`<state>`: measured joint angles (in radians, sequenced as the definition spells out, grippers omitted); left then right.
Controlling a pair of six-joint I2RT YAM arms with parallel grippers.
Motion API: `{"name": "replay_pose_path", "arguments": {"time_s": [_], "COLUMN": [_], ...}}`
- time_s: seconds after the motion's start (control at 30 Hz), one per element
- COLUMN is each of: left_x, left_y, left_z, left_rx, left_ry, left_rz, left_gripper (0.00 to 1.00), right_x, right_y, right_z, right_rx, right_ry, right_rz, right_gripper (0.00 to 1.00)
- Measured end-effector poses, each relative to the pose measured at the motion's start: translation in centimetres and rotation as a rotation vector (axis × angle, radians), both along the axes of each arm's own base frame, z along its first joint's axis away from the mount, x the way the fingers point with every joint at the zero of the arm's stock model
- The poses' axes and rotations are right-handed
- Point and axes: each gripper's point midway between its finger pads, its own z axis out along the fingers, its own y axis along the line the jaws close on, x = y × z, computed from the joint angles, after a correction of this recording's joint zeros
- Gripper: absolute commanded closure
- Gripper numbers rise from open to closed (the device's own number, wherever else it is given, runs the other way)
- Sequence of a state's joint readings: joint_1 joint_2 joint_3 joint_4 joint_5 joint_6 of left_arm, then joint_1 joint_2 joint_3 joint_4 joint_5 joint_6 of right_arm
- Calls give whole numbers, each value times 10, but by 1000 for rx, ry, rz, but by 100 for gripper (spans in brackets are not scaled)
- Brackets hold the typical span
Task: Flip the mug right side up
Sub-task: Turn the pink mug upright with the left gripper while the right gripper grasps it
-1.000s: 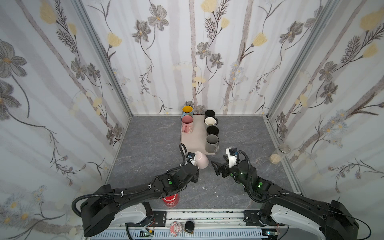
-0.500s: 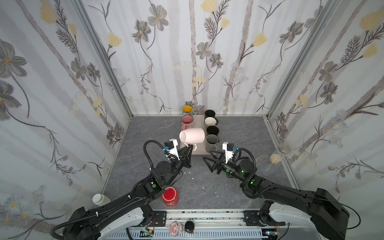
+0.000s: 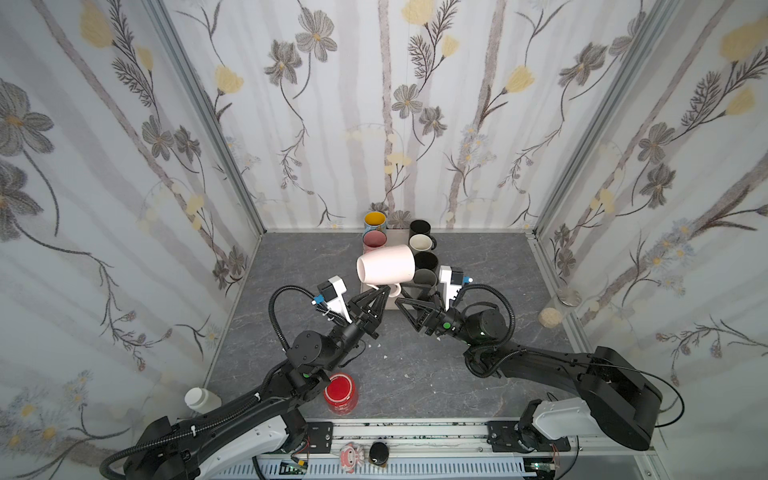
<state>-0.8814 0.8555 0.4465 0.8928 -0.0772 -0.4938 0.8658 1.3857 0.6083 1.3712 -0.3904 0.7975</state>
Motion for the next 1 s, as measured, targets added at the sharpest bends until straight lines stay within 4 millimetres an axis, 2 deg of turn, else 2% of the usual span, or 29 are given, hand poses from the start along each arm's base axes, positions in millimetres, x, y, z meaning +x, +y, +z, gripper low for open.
{"name": "replay_pose_path", "arguments": {"time_s": [0.1, 0.3, 0.33, 0.4, 0.5, 0.53, 0.57, 0.6, 0.8, 1.0], "left_x": [-1, -6, -6, -5, -3, -1, 1, 3, 6, 5], "left_y": [-1, -2, -2, 0, 0, 1, 3, 5, 25, 57], "left_z": [-1, 7, 7, 9, 8, 6, 5, 4, -4, -25], "left_rx": [-1, -32, -38, -47, -44, -36, -36, -36, -50, -39], "left_ry": [1, -15, -14, -12, 2, 7, 15, 25, 76, 140], "left_rz": [-12, -46, -45, -40, -34, -17, -2, 14, 92, 203], "left_gripper": [100, 100, 100, 98, 40, 26, 6, 0, 0, 0], "right_x": [-1, 3, 3, 3, 3, 5, 6, 7, 29, 74], "right_y": [1, 4, 4, 3, 2, 1, 0, -1, -14, -21], "right_z": [5, 10, 10, 11, 11, 11, 11, 10, 2, -10], "right_rx": [25, 44, 47, 51, 46, 38, 31, 17, -83, -291], "right_ry": [1, 14, 19, 21, 31, 40, 48, 52, 100, 151], "right_rz": [16, 26, 30, 32, 25, 12, 2, -17, -188, -412], "right_gripper": [49, 95, 100, 100, 100, 100, 100, 100, 100, 100]}}
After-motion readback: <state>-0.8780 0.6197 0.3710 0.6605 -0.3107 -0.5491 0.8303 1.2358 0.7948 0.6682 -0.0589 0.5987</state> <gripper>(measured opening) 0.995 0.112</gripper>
